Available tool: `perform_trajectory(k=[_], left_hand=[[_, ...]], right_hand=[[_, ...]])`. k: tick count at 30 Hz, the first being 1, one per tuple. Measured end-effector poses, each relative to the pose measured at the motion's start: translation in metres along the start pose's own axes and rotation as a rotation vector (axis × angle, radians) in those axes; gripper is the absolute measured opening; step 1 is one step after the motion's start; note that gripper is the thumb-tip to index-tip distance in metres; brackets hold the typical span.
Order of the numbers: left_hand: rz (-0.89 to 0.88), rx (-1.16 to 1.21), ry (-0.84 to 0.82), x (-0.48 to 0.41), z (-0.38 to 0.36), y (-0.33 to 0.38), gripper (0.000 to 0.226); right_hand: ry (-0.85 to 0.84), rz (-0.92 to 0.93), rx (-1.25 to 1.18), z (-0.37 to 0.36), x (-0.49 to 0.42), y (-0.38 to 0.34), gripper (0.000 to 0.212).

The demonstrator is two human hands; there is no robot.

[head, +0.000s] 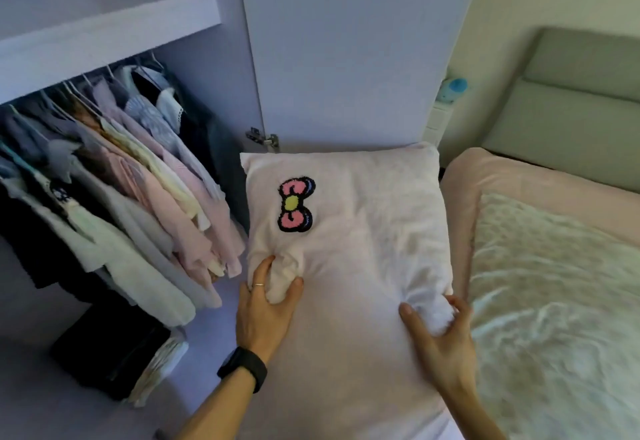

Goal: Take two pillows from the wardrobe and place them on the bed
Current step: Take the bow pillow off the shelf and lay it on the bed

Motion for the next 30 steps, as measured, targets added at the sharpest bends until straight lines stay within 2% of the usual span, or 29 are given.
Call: perform_trajectory(k=[4, 9, 18, 23, 30], left_hand=[[0.033, -0.092, -0.185, 0.009, -0.043, 0.011, 0.053], [0.007, -0.198, -0.307, 0.017, -0.087, 0.02, 0.056], [-0.127, -0.432, -0.64, 0.039, -0.192, 0.066, 0.069], [-0.197, -0.465, -0.786, 0.038, -0.257, 0.097, 0.076], [-0.306, -0.401, -0.875, 0.039, -0.339, 0.153, 0.08]], right_hand=[[0.083, -0.114, 0.005, 0.026, 0.004, 0.035, 0.088], [0.139, -0.218, 0.02, 0.052, 0.007, 0.072, 0.093], [0.378, -0.408, -0.023, 0.119, 0.017, 0.129, 0.09], [0.514, -0.473, -0.072, 0.152, 0.01, 0.143, 0.092], [0.608, -0.51, -0.099, 0.196, -0.03, 0.155, 0.088]])
Point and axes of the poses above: each hand's wrist, its own x-axis away from the middle knuckle, its own z-axis out of the back of the hand, y = z × x, the point moved 5 cm from there along -x, towards the middle knuckle, and after that the axes turned 6 degrees about z, right-handed, at the moved point
